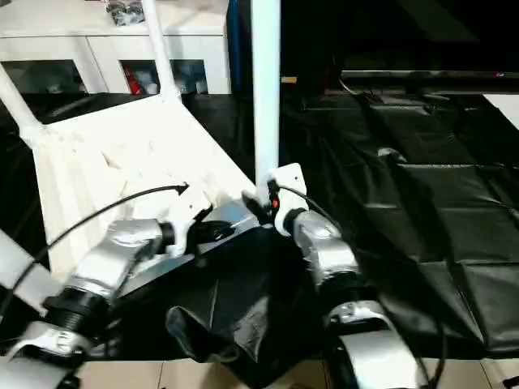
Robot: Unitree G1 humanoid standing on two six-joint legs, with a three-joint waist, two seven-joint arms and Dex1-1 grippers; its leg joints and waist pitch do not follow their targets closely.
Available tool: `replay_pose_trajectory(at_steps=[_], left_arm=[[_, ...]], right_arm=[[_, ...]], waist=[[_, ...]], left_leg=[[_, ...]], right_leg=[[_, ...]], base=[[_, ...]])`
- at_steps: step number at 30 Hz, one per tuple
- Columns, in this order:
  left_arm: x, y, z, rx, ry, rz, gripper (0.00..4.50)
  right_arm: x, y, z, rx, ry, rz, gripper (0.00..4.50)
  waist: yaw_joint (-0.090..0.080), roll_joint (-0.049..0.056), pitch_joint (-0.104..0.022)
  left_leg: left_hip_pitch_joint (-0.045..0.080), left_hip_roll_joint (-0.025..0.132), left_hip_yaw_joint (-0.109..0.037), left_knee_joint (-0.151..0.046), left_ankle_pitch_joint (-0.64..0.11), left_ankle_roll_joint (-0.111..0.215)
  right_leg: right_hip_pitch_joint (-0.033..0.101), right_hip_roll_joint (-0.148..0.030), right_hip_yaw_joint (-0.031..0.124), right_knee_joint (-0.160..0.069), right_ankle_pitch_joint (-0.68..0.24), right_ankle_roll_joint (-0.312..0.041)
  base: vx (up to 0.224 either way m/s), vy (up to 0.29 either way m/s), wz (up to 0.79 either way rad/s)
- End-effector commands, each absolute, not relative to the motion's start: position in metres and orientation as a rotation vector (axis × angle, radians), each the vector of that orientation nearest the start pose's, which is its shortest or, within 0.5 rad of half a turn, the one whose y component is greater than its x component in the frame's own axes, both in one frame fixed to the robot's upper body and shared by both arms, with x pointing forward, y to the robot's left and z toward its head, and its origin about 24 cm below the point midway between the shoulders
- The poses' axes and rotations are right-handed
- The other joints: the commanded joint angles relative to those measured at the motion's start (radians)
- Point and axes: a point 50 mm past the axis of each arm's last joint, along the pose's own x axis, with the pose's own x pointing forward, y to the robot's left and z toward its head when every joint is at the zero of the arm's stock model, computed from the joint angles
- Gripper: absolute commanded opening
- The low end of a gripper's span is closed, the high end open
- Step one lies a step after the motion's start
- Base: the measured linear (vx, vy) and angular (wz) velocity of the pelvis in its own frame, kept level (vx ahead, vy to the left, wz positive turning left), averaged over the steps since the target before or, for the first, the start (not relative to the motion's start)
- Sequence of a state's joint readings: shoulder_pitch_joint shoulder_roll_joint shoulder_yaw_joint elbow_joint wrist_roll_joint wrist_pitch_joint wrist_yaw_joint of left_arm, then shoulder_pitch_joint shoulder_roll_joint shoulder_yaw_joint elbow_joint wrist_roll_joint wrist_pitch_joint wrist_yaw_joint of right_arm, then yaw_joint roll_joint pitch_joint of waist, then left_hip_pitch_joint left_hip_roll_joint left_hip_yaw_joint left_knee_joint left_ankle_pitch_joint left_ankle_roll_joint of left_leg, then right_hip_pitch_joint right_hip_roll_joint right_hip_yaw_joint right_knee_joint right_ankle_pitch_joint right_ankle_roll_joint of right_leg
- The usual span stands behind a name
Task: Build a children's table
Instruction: Rotate leg to tighten
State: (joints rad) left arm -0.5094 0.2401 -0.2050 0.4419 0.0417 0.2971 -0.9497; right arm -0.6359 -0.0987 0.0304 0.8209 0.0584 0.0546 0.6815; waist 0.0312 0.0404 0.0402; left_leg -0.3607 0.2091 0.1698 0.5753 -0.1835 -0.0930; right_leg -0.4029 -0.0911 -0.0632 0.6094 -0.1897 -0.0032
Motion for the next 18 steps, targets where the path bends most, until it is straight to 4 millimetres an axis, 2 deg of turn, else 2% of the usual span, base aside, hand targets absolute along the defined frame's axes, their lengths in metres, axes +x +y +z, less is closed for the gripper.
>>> replay_pose_trajectory(at_steps=[1, 3, 6, 12, 13, 18], left_arm=[[0.307, 0.086, 0.057, 0.283, 0.347, -1.255, 0.00], [0.304, 0.094, 0.056, 0.301, 0.357, -1.302, 0.00], [0.300, 0.107, 0.055, 0.337, 0.392, -1.367, 0.00], [0.297, 0.119, 0.056, 0.360, 0.440, -1.429, 0.00], [0.297, 0.119, 0.056, 0.360, 0.441, -1.434, 0.00], [0.298, 0.118, 0.057, 0.355, 0.438, -1.454, 0.00]], right_arm=[[0.321, -0.067, 0.028, -0.024, 0.337, 1.103, 3.74], [0.314, -0.073, 0.031, -0.046, 0.332, 1.208, 3.74], [0.304, -0.084, 0.034, -0.072, 0.341, 1.345, 3.74], [0.290, -0.098, 0.032, -0.068, 0.440, 1.491, 3.74], [0.289, -0.098, 0.033, -0.065, 0.446, 1.501, 3.49], [0.284, -0.100, 0.035, -0.042, 0.469, 1.538, 3.27]], waist=[[0.004, 0.001, -0.057], [0.010, -0.001, -0.056], [0.020, 0.002, -0.058], [0.033, 0.002, -0.052], [0.035, 0.001, -0.053], [0.042, 0.003, -0.054]], left_leg=[[0.000, 0.011, 0.006, -0.061, -0.223, 0.067], [0.000, 0.012, 0.006, -0.061, -0.228, 0.075], [0.003, 0.017, 0.008, -0.060, -0.218, 0.082], [0.010, 0.018, 0.009, -0.066, -0.266, 0.056], [0.008, 0.018, 0.008, -0.066, -0.256, 0.055], [0.007, 0.017, 0.007, -0.066, -0.242, 0.048]], right_leg=[[0.056, -0.037, 0.032, -0.073, -0.131, -0.264], [0.059, -0.034, 0.031, -0.073, -0.138, -0.260], [0.055, -0.035, 0.032, -0.068, -0.110, -0.268], [0.048, -0.036, 0.035, -0.075, -0.195, -0.254], [0.051, -0.036, 0.036, -0.073, -0.185, -0.253], [0.051, -0.037, 0.036, -0.074, -0.186, -0.245]], base=[[0.000, 0.000, 0.00], [0.000, 0.000, 0.00], [0.000, 0.000, 0.00], [0.000, 0.000, 0.00], [0.000, 0.000, 0.00], [0.000, 0.000, 0.00]])
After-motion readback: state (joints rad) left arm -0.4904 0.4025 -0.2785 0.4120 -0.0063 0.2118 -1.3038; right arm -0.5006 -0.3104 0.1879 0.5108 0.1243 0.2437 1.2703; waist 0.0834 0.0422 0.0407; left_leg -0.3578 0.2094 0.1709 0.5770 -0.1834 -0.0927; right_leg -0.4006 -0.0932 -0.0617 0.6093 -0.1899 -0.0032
